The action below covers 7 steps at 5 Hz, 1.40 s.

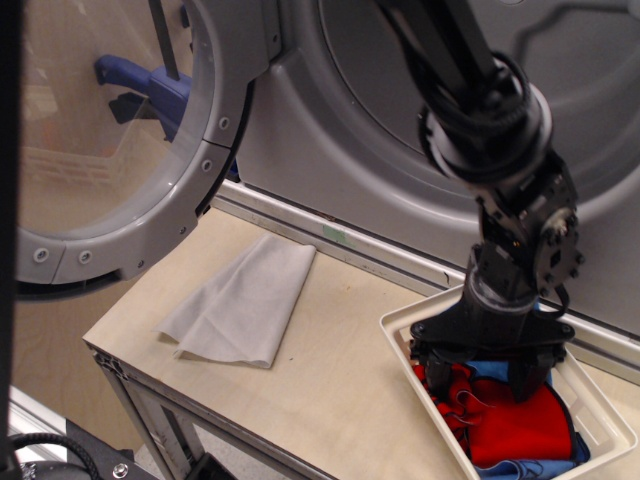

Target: Put clothes in laundry machine

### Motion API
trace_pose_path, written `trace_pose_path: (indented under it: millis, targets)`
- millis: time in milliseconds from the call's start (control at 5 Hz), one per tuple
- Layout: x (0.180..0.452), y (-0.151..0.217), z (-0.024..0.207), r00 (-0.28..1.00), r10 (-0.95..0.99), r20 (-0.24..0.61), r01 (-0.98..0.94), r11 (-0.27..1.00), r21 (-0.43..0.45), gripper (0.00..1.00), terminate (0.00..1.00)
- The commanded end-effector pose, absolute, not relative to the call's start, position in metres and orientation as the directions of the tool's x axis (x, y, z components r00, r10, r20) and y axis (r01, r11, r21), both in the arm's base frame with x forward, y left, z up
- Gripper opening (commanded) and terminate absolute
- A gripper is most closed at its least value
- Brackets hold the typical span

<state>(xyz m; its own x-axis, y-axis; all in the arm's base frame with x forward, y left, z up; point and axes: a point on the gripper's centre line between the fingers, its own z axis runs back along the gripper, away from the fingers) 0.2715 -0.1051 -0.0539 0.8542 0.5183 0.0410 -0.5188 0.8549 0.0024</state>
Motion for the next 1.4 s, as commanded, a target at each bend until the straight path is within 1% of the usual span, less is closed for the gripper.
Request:
trace_pose_path:
  millis: [0, 200, 400, 600, 800, 1200]
  targets:
    - [0.281, -0.114, -0.054, 0.846, 0.531, 0.049, -0.53, 0.847, -0.037, 1.0, 0.0]
    - [0.285, -0.111, -0.056, 0.839, 0.544, 0.024, -0.542, 0.838, -0.065, 0.0, 0.0]
    - [0.287, -0.108, -0.053, 0.837, 0.544, 0.056, -0.541, 0.839, -0.058, 0.0, 0.0]
    - [0.289, -0.104, -0.036, 0.835, 0.539, 0.112, -0.536, 0.842, -0.056, 0.0, 0.0]
    - [0.29, -0.101, -0.017, 0.83, 0.526, 0.185, -0.52, 0.85, -0.082, 0.0, 0.0]
    - [0.279, -0.098, 0.036, 0.798, 0.454, 0.397, -0.43, 0.89, -0.153, 0.0, 0.0]
